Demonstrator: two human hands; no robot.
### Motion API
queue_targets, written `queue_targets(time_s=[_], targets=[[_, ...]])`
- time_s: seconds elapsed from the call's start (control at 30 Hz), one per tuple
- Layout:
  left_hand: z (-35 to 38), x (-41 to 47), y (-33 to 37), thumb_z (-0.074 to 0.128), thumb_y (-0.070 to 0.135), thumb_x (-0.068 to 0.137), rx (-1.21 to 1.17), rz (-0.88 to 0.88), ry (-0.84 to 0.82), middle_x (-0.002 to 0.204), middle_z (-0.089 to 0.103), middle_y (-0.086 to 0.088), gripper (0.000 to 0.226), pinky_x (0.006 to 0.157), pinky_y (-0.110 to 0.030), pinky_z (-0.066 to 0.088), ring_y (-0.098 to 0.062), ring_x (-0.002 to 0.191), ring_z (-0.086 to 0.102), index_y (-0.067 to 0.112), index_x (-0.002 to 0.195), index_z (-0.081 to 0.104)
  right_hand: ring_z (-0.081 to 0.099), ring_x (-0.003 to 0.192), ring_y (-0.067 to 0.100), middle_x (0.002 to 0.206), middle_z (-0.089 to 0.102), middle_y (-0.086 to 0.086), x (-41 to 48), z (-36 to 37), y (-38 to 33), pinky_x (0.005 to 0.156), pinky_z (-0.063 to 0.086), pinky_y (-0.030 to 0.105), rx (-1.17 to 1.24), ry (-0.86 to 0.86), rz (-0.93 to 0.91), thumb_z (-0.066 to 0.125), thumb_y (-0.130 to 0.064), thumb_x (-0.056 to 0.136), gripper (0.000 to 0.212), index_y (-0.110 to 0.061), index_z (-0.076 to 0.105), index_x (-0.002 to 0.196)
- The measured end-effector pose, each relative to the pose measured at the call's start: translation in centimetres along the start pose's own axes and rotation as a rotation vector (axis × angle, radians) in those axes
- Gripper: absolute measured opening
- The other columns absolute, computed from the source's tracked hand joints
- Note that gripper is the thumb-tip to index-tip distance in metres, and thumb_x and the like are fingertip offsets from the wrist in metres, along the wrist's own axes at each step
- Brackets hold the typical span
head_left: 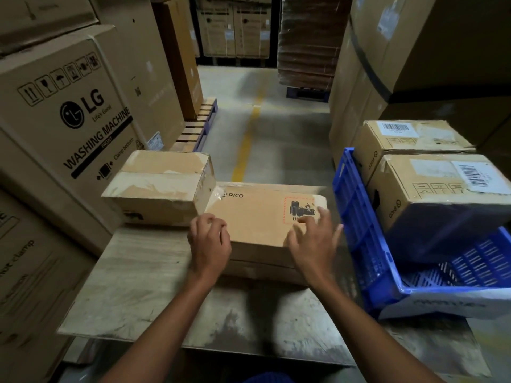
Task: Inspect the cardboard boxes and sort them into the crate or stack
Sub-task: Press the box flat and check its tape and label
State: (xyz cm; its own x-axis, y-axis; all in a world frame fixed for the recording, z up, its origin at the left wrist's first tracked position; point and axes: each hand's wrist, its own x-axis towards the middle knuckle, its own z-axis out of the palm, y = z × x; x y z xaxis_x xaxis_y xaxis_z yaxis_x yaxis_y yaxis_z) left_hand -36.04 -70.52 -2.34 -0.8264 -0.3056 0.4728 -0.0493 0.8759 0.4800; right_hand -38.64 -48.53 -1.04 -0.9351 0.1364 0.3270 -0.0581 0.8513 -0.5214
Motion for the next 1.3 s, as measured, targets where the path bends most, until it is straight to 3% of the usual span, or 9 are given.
queue_targets(time_s=[0.07, 0.13, 0.3, 0.4, 0.57, 0.67, 0.87, 1.17, 1.3], targets=[[-0.2, -0.3, 0.2, 0.057, 0.006, 0.083, 0.028, 0.157, 0.012, 0.101, 0.06, -0.011, 0.009, 0.089, -0.045, 0.043, -0.029, 0.102, 0.053, 0.009, 0.086, 0.065, 0.051, 0.13, 0.029, 0.14, 0.051, 0.01, -0.6, 0.8, -1.5, 0.109, 0.044, 0.046, 0.135, -0.059, -0.174, 0.073, -0.02, 0.084, 0.023, -0.013, 0.068, 0.105], [-0.3, -0.1, 0.5, 0.055, 0.009, 0.083, 0.015, 0.257, 0.021, 0.099, 0.061, -0.011, 0.011, 0.09, -0.041, 0.042, -0.028, 0.099, 0.055, 0.008, 0.086, 0.066, 0.059, 0.119, 0.029, 0.131, 0.059, 0.012, -1.3, 1.8, -3.4, 0.092, 0.055, 0.04, 0.193, -0.088, -0.32, 0.072, -0.018, 0.086, 0.02, -0.009, 0.07, 0.104], [-0.7, 1.1, -0.4, 0.047, 0.02, 0.092, 0.023, 0.324, -0.088, 0.105, 0.065, -0.012, 0.029, 0.09, -0.042, 0.049, -0.027, 0.101, 0.059, 0.005, 0.102, 0.069, 0.064, 0.104, 0.03, 0.113, 0.068, 0.011, -1.4, 3.8, -7.2, 0.08, 0.056, 0.038, 0.108, -0.126, -0.528, 0.049, -0.028, 0.094, 0.031, -0.009, 0.07, 0.105], [-0.1, 0.3, -1.6, 0.043, 0.025, 0.095, 0.024, 0.296, -0.163, 0.114, 0.068, -0.014, 0.037, 0.096, -0.045, 0.05, -0.029, 0.11, 0.062, 0.004, 0.109, 0.07, 0.064, 0.095, 0.027, 0.105, 0.068, 0.008, -1.7, 5.1, -7.1, 0.078, 0.055, 0.038, 0.041, -0.121, -0.538, 0.049, -0.028, 0.093, 0.028, -0.011, 0.071, 0.097], [-0.6, 2.0, -1.1, 0.047, 0.023, 0.092, 0.036, 0.305, -0.222, 0.09, 0.062, -0.005, 0.021, 0.075, -0.041, 0.05, -0.024, 0.085, 0.055, 0.012, 0.087, 0.064, 0.055, 0.078, 0.027, 0.089, 0.059, 0.005, -0.2, 5.6, -7.5, 0.061, 0.043, 0.038, -0.118, -0.129, -0.537, 0.048, -0.033, 0.089, 0.022, -0.016, 0.06, 0.085], [-1.0, 4.3, -0.6, 0.047, 0.02, 0.089, 0.067, 0.353, -0.301, 0.088, 0.059, -0.004, 0.019, 0.072, -0.038, 0.049, -0.024, 0.085, 0.055, 0.013, 0.085, 0.063, 0.052, 0.087, 0.027, 0.099, 0.058, 0.007, 1.9, 5.3, -8.5, 0.068, 0.043, 0.04, -0.206, -0.247, -0.517, 0.047, -0.038, 0.092, 0.025, -0.017, 0.06, 0.096], [0.7, 5.7, -1.8, 0.034, 0.031, 0.096, 0.13, 0.324, -0.454, 0.142, 0.055, -0.012, 0.047, 0.112, -0.043, 0.038, -0.029, 0.135, 0.046, 0.011, 0.129, 0.061, 0.055, 0.102, 0.025, 0.114, 0.06, 0.006, 2.6, 5.6, -8.4, 0.088, 0.046, 0.039, -0.149, -0.294, -0.496, 0.042, -0.038, 0.096, 0.031, -0.017, 0.062, 0.107], [0.6, 8.6, 0.5, 0.039, 0.025, 0.098, 0.189, 0.297, -0.498, 0.127, 0.054, -0.005, 0.031, 0.101, -0.04, 0.04, -0.022, 0.118, 0.045, 0.019, 0.123, 0.057, 0.045, 0.115, 0.028, 0.129, 0.049, 0.012, 5.6, 4.7, -9.4, 0.094, 0.04, 0.046, -0.351, -0.47, -0.445, 0.03, -0.053, 0.095, 0.048, -0.021, 0.049, 0.125], [1.7, 8.6, 0.1, 0.03, 0.029, 0.104, 0.167, 0.264, -0.598, 0.161, 0.027, -0.006, 0.048, 0.122, -0.044, 0.016, -0.022, 0.149, 0.02, 0.02, 0.151, 0.036, 0.008, 0.153, 0.035, 0.166, 0.011, 0.017, 5.1, 4.8, -8.1, 0.119, 0.01, 0.058, -0.367, -0.563, -0.328, 0.001, -0.063, 0.086, 0.083, -0.025, 0.021, 0.157]])
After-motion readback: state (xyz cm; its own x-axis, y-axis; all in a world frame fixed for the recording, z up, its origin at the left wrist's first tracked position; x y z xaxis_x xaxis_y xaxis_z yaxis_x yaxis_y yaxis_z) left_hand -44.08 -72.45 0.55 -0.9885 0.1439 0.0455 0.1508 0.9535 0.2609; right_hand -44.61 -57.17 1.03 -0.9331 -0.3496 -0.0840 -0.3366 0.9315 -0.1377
